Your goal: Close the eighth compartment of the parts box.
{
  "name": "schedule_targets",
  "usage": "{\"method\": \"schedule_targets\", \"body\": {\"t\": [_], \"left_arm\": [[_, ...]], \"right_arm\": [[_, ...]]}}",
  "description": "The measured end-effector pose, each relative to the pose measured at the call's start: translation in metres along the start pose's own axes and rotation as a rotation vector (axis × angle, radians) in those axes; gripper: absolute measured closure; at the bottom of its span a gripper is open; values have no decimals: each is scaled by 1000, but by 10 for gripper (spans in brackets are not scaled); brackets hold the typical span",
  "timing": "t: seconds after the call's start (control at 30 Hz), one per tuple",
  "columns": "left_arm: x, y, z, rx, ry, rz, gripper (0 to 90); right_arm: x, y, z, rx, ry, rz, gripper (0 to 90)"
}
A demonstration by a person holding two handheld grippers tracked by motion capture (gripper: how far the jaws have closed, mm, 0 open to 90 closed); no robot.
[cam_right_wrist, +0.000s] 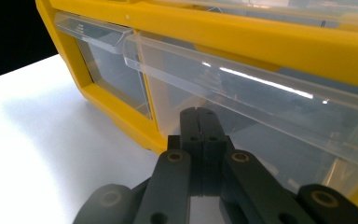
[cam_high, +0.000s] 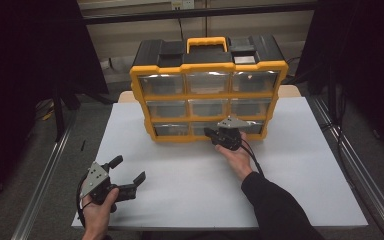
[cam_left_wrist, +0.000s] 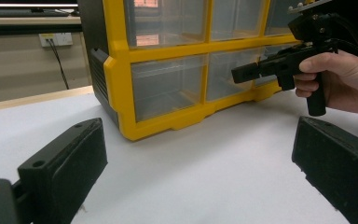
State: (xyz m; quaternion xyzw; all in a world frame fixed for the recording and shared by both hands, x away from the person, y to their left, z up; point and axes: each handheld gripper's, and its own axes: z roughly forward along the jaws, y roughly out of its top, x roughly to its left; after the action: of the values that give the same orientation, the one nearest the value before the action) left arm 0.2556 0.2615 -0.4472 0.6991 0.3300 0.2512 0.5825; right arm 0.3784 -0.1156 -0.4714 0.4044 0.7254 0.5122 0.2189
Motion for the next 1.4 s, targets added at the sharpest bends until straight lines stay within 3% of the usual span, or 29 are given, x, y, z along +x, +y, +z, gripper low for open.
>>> {"method": "schedule_targets", "body": {"t": [0.4, 1.13, 1.23, 1.4], "left_arm": [[0, 0, 0, 3, 6, -1, 29], [1, 0, 3, 1, 3, -15, 29], [3, 1, 3, 8, 9, 2, 29], [2, 0, 5, 7, 8, -16, 29]], "right_arm": [[-2, -1, 2, 2, -16, 11, 900], [-2, 2, 6, 1, 1, 1, 900], [-4, 1, 6, 3, 7, 7, 900], [-4, -2, 8, 23, 6, 9, 900]]}}
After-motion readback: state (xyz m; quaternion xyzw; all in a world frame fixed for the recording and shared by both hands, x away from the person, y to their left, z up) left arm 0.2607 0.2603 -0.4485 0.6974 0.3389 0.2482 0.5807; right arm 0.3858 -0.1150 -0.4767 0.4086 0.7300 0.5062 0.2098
